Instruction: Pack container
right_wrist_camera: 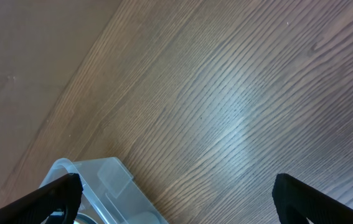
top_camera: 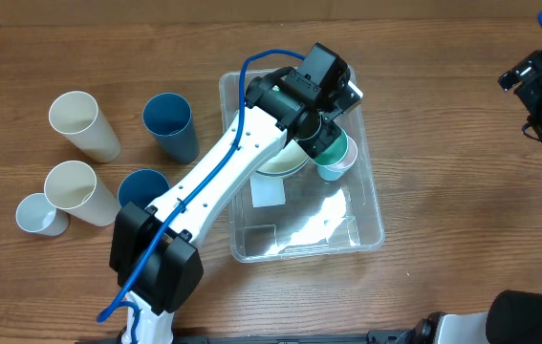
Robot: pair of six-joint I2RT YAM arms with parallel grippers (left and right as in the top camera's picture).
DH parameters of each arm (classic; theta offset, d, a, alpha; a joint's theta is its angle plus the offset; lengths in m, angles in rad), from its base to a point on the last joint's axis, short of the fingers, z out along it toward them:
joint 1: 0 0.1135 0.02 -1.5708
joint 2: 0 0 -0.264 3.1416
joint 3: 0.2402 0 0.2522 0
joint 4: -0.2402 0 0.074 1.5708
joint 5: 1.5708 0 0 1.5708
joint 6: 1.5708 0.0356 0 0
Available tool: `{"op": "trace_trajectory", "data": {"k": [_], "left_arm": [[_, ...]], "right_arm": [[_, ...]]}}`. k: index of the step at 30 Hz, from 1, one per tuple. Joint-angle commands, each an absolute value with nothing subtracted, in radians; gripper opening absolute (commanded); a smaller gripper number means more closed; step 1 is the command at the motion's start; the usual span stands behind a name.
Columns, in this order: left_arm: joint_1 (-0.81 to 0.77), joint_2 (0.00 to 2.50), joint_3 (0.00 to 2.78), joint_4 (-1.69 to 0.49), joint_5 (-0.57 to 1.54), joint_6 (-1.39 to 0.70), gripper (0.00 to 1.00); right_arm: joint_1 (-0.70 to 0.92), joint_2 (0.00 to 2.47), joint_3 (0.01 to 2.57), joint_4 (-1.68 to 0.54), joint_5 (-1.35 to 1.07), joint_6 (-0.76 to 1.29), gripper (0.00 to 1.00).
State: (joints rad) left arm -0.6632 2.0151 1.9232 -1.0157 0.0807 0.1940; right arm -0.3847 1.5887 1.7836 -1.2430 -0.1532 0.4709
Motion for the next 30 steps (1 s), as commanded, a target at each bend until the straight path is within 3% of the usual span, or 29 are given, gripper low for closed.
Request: {"op": "trace_trajectory", "data": {"k": [1, 7, 10, 11, 18, 20, 24, 30], "left_arm": [[-0.662, 2.044, 1.926, -0.969, 0.077, 0.224, 0.06], [-0.662, 2.045, 1.926, -0.968, 0.078, 0.221, 0.09], [-0.662, 2.043, 1.935, -1.004, 0.078, 0.22, 0.3], [-0.661, 2.038, 1.969, -1.048, 0.073, 0.199, 0.4], [-0.558, 1.978, 2.467, -1.546, -0.285, -0.064, 0.45], [-0.466, 1.938, 2.566, -1.684, -0.348, -0.189, 0.47], [-0.171, 1.803, 2.527, -1.69, -0.181, -0.268, 0.47], [0.366, 1.617, 2.176, -1.689, -0.123, -0.322, 0.48]], "right_arm": [[-0.385, 1.581, 1.789, -1.24, -0.151, 0.476, 1.0], [-0.385, 1.581, 1.789, -1.24, -0.151, 0.476, 1.0], [-0.385, 1.581, 1.789, -1.24, -0.151, 0.476, 1.0], [-0.385, 1.581, 1.789, -1.24, -0.151, 0.476, 1.0], [-0.385, 1.581, 1.789, -1.24, -0.151, 0.476, 1.0], [-0.385, 1.581, 1.789, -1.24, -0.151, 0.476, 1.0], [-0.385, 1.581, 1.789, -1.24, -0.151, 0.476, 1.0], [-0.385, 1.581, 1.789, -1.24, -0.151, 0.476, 1.0]]}}
